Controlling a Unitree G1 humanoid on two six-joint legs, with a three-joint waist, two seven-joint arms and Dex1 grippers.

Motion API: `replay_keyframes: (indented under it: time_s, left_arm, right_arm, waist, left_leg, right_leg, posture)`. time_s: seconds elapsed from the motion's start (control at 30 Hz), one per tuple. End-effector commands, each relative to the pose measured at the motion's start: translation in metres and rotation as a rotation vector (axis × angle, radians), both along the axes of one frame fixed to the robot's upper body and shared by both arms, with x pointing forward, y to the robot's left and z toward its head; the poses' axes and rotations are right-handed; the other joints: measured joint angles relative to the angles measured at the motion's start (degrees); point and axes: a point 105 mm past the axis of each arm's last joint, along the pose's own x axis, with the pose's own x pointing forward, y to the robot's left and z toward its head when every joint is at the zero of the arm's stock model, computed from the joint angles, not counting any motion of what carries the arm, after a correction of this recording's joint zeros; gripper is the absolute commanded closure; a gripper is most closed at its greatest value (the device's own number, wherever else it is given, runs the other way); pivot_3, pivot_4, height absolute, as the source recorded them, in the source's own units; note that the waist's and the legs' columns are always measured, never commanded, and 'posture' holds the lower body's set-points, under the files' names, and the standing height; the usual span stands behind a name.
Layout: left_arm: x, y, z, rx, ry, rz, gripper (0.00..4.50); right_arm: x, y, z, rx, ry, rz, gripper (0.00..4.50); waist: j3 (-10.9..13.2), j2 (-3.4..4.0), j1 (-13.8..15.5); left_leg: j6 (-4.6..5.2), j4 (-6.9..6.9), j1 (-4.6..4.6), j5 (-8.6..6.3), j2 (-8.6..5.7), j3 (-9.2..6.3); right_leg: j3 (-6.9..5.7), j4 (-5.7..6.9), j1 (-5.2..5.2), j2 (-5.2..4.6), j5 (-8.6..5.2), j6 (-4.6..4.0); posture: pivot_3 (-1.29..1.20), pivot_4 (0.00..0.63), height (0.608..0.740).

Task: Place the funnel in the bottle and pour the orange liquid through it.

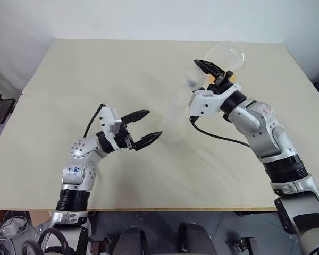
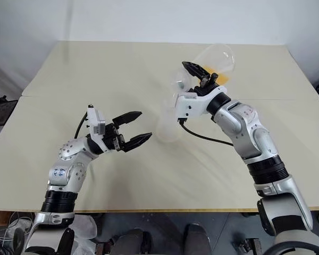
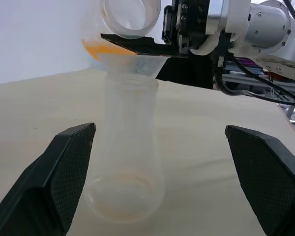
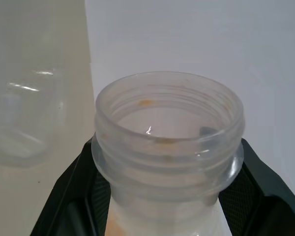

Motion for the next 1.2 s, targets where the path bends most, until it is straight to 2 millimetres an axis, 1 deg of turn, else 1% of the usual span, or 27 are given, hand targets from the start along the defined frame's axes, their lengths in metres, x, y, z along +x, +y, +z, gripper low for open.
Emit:
replay_keyframes:
  time_s: [0.03,0.2,0.37,0.5,0.7,1.2]
  left_arm:
    - [-0.0063,0.0010,0.0123,0.001,-0.056,-0.007,0.00]
    - [-0.0066,0.0010,0.0118,-0.001,-0.053,-0.004,0.00]
    - [-0.0074,-0.0004,0.0108,-0.007,-0.048,-0.002,0.00]
    - [-0.0080,-0.0002,0.0098,-0.011,-0.043,0.001,0.00]
    - [-0.0089,-0.0002,0.0098,-0.016,-0.042,0.005,0.00]
    - [-0.0094,-0.0013,0.0093,-0.026,-0.043,0.013,0.00]
  right_arm:
    - [-0.0067,0.0031,0.0178,-0.027,-0.094,0.016,2.05]
    - [-0.0058,0.0025,0.0173,-0.021,-0.100,0.013,2.05]
    - [-0.0062,0.0031,0.0154,-0.051,-0.118,0.009,2.05]
    - [-0.0071,0.0047,0.0122,-0.130,-0.161,0.006,2.05]
    - [-0.0058,0.0035,0.0104,-0.118,-0.166,0.003,2.05]
    - [-0.0060,0.0019,0.0175,-0.135,-0.221,-0.004,2.05]
  waist:
    - [0.0,0.00,0.0]
    - [0.0,0.00,0.1]
    - [0.0,0.00,0.0]
    - [0.0,0.00,0.0]
    - [0.0,0.00,0.0]
    - [0.0,0.00,0.0]
  left_leg:
    - [0.00,0.00,0.00,0.00,0.00,0.00]
    - [0.00,0.00,0.00,0.00,0.00,-0.01]
    - [0.00,0.00,0.00,0.00,0.00,-0.02]
    - [0.00,0.00,0.00,0.00,0.00,-0.01]
    - [0.00,-0.01,0.00,0.00,0.00,-0.01]
    - [0.00,-0.01,0.00,0.00,0.00,-0.02]
  right_leg:
    - [0.00,0.00,0.00,0.00,0.00,0.00]
    - [0.00,0.00,0.00,0.00,0.00,0.00]
    - [0.00,0.00,0.00,0.00,0.00,0.00]
    - [0.01,0.00,0.00,0.00,0.00,0.00]
    - [0.01,0.00,0.00,0.00,0.00,0.00]
    - [0.01,0.00,0.00,0.00,0.00,0.00]
  posture:
    - [0.00,0.150,0.740]
    - [0.00,0.150,0.740]
    - [0.00,0.150,0.740]
    - [0.00,0.150,0.740]
    - [0.00,0.150,0.740]
    - [0.00,0.150,0.740]
